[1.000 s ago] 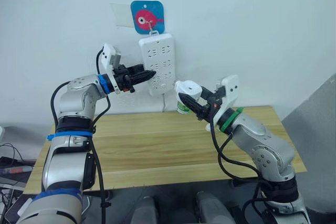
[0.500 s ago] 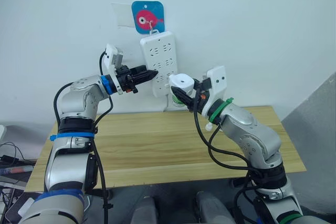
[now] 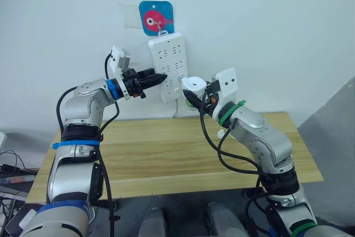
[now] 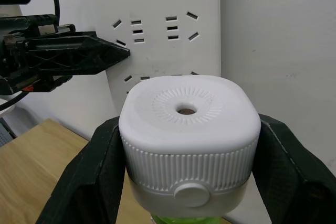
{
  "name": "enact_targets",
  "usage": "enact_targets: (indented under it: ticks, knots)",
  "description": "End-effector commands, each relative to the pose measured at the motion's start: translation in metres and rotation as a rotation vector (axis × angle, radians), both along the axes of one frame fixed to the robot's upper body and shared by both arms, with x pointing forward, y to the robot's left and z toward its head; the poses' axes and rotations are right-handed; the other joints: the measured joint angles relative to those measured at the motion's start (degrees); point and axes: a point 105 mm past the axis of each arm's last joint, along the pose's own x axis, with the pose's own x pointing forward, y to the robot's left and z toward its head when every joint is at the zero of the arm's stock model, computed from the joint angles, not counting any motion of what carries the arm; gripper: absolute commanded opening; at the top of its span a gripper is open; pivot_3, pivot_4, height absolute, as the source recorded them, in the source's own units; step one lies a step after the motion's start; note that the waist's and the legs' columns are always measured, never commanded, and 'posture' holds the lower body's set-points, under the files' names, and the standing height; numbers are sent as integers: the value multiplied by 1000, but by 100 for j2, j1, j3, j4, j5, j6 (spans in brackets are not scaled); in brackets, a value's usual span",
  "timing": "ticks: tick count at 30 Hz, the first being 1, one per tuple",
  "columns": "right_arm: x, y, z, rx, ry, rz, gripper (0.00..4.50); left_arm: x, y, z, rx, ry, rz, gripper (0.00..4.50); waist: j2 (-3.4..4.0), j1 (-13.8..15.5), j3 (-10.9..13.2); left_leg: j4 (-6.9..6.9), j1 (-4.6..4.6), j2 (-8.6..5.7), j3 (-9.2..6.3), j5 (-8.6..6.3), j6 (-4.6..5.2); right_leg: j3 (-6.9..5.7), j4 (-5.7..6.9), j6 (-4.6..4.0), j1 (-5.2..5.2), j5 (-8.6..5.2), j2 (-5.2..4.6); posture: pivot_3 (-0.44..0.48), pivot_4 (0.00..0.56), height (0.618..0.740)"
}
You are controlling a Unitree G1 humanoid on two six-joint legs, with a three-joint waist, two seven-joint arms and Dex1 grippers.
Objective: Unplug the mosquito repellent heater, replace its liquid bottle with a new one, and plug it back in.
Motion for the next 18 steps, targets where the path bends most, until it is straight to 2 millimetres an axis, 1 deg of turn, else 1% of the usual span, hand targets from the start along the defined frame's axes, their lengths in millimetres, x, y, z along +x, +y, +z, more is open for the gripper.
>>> enact_targets:
  ticks: [1, 10, 18]
  knots:
    - [-2, 5, 19, 22, -77, 18, 2917, -3, -4, 23, -22, -94, -16, 1311, 0, 0, 0, 0, 0, 0, 0, 0, 0, 0, 0, 0, 0, 0, 0, -71, 105, 740]
    - [-1, 10, 18, 22, -71, 33, 2917, -3, -5, 24, -24, -100, -17, 1311, 0, 2, 0, 0, 0, 0, -1, 0, 0, -1, 0, 0, 0, 0, 0, -66, 109, 740]
    - [3, 10, 17, 10, -75, 21, 2917, -4, -5, 25, -23, -104, -15, 1311, 0, 3, 0, 0, 0, 0, -2, 0, 0, -1, 0, 0, 0, 0, 0, -64, 111, 740]
